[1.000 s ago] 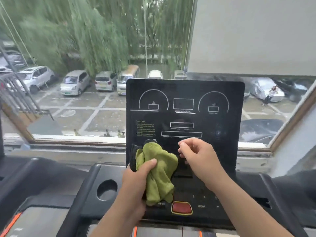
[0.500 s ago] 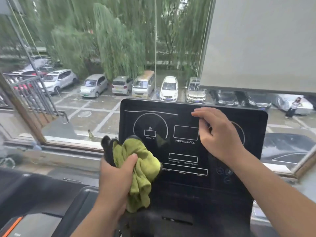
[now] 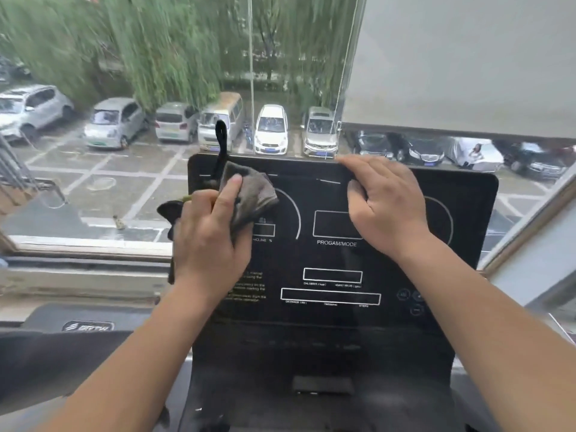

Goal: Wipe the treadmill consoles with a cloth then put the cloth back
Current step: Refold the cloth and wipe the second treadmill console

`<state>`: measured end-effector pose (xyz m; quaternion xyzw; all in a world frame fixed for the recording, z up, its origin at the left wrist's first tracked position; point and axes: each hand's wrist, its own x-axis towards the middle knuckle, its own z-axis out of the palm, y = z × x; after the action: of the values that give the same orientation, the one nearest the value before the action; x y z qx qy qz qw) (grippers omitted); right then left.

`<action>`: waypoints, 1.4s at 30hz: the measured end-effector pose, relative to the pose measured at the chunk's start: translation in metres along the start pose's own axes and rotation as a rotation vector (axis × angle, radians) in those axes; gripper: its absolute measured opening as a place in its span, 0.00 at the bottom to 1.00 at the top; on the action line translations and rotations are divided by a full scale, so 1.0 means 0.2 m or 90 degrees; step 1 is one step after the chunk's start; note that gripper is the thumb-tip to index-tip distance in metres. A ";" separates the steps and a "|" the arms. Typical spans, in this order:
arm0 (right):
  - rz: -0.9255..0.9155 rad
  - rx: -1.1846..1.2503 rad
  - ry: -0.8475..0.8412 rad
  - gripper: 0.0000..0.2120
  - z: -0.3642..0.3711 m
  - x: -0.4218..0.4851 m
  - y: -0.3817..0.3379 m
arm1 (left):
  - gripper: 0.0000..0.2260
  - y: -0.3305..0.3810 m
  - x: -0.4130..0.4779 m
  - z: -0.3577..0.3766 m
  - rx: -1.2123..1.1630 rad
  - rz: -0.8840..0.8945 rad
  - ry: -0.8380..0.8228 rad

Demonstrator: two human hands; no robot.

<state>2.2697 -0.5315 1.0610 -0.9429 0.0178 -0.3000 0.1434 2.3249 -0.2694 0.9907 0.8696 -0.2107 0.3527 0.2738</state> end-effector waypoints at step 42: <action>0.018 0.286 -0.142 0.26 -0.06 0.05 0.20 | 0.39 0.13 -0.24 0.13 0.043 0.294 -0.214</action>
<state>2.2729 -0.5737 1.0647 -0.9142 -0.0517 -0.1888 0.3548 2.2922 -0.2966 0.9493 0.8534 -0.4341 0.2632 0.1183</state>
